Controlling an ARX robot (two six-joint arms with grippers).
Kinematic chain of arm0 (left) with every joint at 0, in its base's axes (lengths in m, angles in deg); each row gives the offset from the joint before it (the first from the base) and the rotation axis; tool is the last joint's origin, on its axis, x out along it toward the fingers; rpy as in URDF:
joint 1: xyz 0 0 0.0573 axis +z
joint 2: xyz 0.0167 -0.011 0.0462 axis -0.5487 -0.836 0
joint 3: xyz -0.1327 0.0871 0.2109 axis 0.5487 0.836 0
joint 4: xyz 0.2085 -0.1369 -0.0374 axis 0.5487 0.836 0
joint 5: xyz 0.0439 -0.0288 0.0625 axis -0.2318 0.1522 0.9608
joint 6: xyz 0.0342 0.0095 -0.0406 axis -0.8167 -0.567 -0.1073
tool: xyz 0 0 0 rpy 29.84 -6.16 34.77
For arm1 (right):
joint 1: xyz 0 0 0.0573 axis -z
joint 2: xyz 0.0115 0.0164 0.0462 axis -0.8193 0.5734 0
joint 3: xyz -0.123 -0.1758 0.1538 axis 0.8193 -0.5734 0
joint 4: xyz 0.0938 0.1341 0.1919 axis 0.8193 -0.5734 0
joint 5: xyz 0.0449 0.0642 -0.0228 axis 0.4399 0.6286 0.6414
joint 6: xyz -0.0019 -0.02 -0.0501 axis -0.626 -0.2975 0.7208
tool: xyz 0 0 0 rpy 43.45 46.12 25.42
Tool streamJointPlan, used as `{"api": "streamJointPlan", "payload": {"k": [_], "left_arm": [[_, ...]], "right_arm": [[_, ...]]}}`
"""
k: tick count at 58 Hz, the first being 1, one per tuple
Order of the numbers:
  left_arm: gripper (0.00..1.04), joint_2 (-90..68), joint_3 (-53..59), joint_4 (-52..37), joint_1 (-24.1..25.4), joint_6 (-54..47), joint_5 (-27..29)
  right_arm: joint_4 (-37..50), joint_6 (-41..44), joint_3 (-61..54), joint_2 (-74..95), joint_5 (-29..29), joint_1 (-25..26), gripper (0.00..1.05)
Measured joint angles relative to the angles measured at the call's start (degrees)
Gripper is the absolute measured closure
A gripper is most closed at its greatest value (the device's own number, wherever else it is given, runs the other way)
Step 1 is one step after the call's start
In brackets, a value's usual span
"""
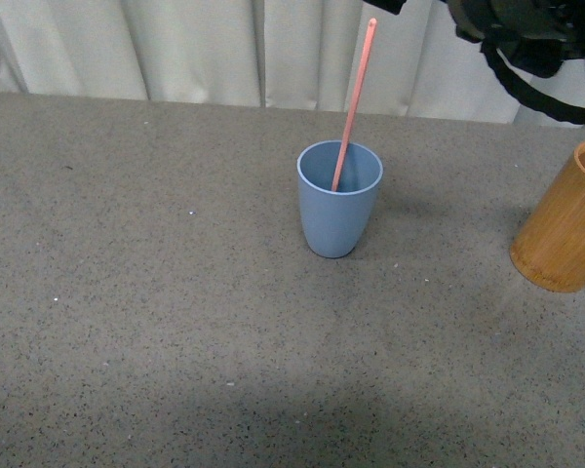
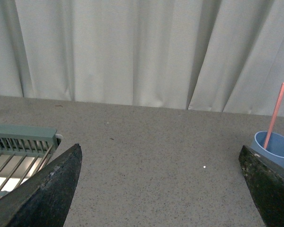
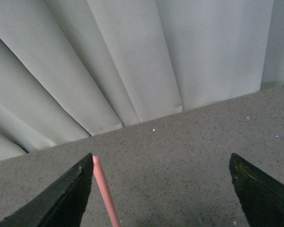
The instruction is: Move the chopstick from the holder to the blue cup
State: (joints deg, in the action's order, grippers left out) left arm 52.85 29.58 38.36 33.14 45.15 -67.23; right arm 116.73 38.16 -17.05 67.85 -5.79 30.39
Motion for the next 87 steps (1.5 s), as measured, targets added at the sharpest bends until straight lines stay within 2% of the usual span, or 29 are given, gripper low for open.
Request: {"api": "streamJointPlan", "payload": {"k": [2, 6, 8, 12, 17, 21, 23, 33, 36, 38, 52, 78, 87], "left_arm": [[0.07, 0.00, 0.00, 0.00, 0.00, 0.00, 0.02], [0.07, 0.00, 0.00, 0.00, 0.00, 0.00, 0.00], [0.07, 0.02, 0.00, 0.00, 0.00, 0.00, 0.00], [0.07, 0.00, 0.00, 0.00, 0.00, 0.00, 0.09], [0.07, 0.00, 0.00, 0.00, 0.00, 0.00, 0.09], [0.07, 0.00, 0.00, 0.00, 0.00, 0.00, 0.02], [0.07, 0.00, 0.00, 0.00, 0.00, 0.00, 0.02], [0.07, 0.00, 0.00, 0.00, 0.00, 0.00, -0.02], [0.07, 0.02, 0.00, 0.00, 0.00, 0.00, 0.09], [0.07, 0.00, 0.00, 0.00, 0.00, 0.00, 0.15], [0.07, 0.00, 0.00, 0.00, 0.00, 0.00, 0.09], [0.07, 0.02, 0.00, 0.00, 0.00, -0.02, -0.02], [0.07, 0.02, 0.00, 0.00, 0.00, -0.02, 0.00]], "right_arm": [[2.19, 1.07, -2.56, -1.81, 1.09, 0.70, 0.13], [17.49, 10.67, -11.34, -5.64, 6.69, 3.74, 0.26], [21.70, 14.53, -15.34, -8.04, 8.72, 5.35, 0.31], [22.97, 20.31, -22.93, -15.26, 12.41, 9.31, 0.42], [15.26, 24.06, -30.88, -28.52, 18.14, 15.61, 0.56], [4.26, 25.55, -33.99, -41.62, 24.09, 21.70, 0.69], [-0.87, 25.97, -34.07, -47.28, 24.46, 23.17, 0.74], [-28.92, 26.93, -33.14, -77.61, 25.73, 24.52, 1.04], [-34.14, 27.23, -34.05, -84.98, 25.86, 24.55, 1.04], [-34.60, 27.30, -35.32, -88.46, 25.94, 24.57, 1.04], [-31.34, 27.34, -54.14, -102.62, 25.86, 24.57, 1.04], [-31.02, 27.36, -54.16, -103.27, 25.86, 24.57, 1.04], [-31.02, 27.43, -54.16, -103.27, 25.90, 24.57, 0.81]]}}
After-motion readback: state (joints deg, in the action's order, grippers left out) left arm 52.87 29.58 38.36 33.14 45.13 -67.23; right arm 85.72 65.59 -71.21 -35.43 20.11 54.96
